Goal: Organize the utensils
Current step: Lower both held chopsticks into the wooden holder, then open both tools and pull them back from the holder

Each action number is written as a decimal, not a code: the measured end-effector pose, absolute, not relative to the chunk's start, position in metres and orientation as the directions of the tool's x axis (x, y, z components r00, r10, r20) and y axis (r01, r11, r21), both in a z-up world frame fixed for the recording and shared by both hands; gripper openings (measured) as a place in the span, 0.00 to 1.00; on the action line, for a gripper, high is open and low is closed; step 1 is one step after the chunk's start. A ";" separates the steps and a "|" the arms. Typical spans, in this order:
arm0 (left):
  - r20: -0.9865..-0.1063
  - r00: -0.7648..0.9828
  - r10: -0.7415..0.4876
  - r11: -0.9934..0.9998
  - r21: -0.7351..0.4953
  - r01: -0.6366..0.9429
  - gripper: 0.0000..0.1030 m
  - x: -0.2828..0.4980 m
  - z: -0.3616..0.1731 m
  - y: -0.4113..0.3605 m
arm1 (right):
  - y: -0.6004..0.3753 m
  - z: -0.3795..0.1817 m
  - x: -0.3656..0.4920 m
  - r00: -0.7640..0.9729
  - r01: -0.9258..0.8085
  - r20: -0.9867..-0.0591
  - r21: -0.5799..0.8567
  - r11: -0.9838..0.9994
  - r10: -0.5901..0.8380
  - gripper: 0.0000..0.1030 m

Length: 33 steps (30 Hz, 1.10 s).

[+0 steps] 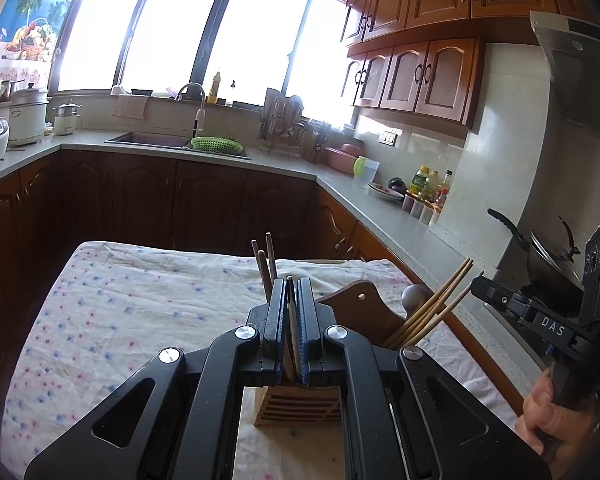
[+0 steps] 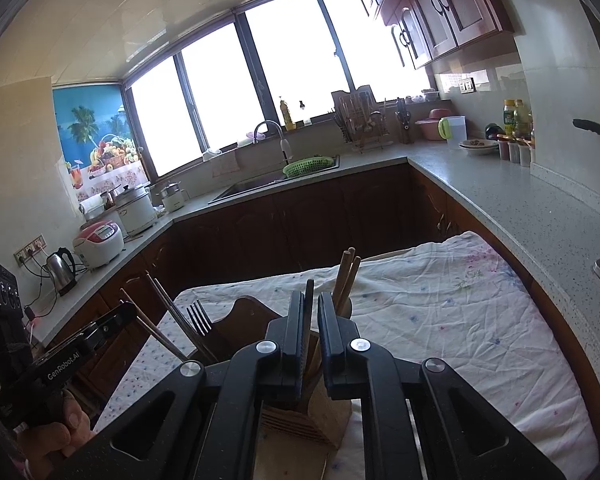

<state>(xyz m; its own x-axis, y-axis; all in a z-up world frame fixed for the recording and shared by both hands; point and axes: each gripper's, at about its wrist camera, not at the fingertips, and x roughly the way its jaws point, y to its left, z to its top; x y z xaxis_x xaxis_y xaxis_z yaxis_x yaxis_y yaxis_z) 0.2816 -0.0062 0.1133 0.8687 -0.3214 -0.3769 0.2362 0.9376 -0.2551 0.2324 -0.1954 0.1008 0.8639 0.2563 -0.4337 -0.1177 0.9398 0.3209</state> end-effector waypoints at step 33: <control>-0.404 0.902 -0.153 0.969 -0.240 0.057 0.88 0.095 0.058 0.017 | -0.208 0.061 0.056 0.896 -0.118 -0.360 0.373 0.920 0.261 1.00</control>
<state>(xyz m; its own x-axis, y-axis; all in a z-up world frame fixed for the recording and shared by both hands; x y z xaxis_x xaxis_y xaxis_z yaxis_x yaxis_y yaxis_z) 0.0953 0.0168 0.0578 0.9018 -0.1530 -0.4041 0.0567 0.9690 -0.2403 0.0561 -0.2081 0.0614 0.8958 0.2609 -0.3599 -0.1181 0.9202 0.3731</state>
